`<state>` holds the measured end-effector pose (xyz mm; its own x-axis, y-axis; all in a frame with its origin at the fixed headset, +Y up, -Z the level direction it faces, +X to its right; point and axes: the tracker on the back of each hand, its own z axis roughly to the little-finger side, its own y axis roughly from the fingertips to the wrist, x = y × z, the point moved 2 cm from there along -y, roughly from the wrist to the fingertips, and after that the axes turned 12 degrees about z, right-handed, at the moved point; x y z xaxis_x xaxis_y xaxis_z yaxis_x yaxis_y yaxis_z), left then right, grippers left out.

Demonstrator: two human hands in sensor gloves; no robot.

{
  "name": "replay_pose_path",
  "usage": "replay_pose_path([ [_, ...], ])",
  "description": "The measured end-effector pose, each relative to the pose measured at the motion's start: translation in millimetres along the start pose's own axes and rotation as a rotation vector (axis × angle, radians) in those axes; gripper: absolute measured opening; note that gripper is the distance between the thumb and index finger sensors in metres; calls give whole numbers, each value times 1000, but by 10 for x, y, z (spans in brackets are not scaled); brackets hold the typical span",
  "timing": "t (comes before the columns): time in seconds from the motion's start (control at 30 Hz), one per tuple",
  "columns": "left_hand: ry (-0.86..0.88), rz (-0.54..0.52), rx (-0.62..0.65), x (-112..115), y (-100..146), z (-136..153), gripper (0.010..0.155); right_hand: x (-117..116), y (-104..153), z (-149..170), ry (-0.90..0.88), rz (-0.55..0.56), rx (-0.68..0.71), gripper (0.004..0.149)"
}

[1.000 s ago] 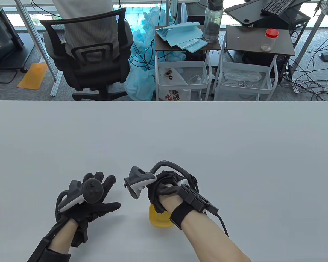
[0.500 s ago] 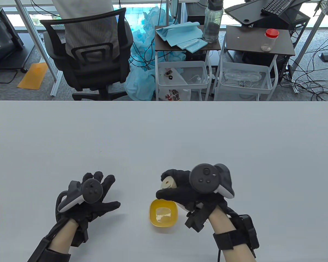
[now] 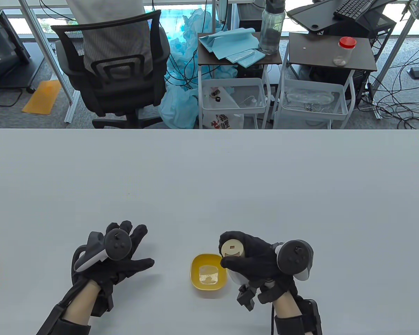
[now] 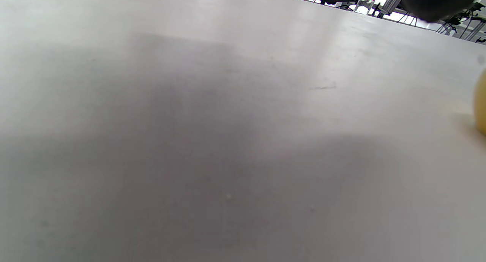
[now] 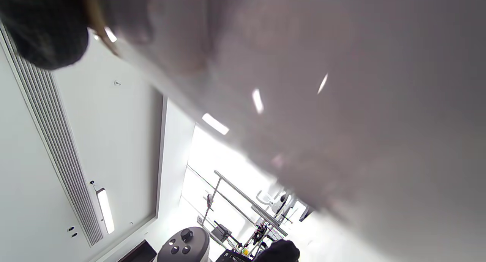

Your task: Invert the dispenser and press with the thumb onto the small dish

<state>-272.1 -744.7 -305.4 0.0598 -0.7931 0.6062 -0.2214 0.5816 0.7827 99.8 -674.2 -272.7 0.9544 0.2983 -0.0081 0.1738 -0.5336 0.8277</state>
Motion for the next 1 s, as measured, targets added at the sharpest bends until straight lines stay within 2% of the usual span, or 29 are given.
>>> replay_pose_path([
  [0.2, 6, 0, 5, 0, -1, 8, 91, 11, -12, -31, 13, -4, -17, 78],
  [0.27, 5, 2, 8, 6, -1, 4, 91, 21, -66, -67, 33, -38, -46, 79],
  [0.37, 5, 5, 19, 11, 1, -15, 91, -1, -214, -148, 158, -212, -147, 79],
  [0.53, 7, 4, 35, 12, 12, -36, 91, -159, -506, -244, 533, -634, -363, 80],
  [0.63, 8, 12, 40, 14, 8, -34, 91, -326, -643, -276, 726, -789, -426, 80],
  [0.8, 23, 15, 45, 2, 6, -18, 91, -768, -806, -307, 1060, -1040, -462, 80],
  [1.0, 28, 13, 44, -13, 14, -3, 90, -1291, -751, -211, 1415, -1294, -423, 82],
])
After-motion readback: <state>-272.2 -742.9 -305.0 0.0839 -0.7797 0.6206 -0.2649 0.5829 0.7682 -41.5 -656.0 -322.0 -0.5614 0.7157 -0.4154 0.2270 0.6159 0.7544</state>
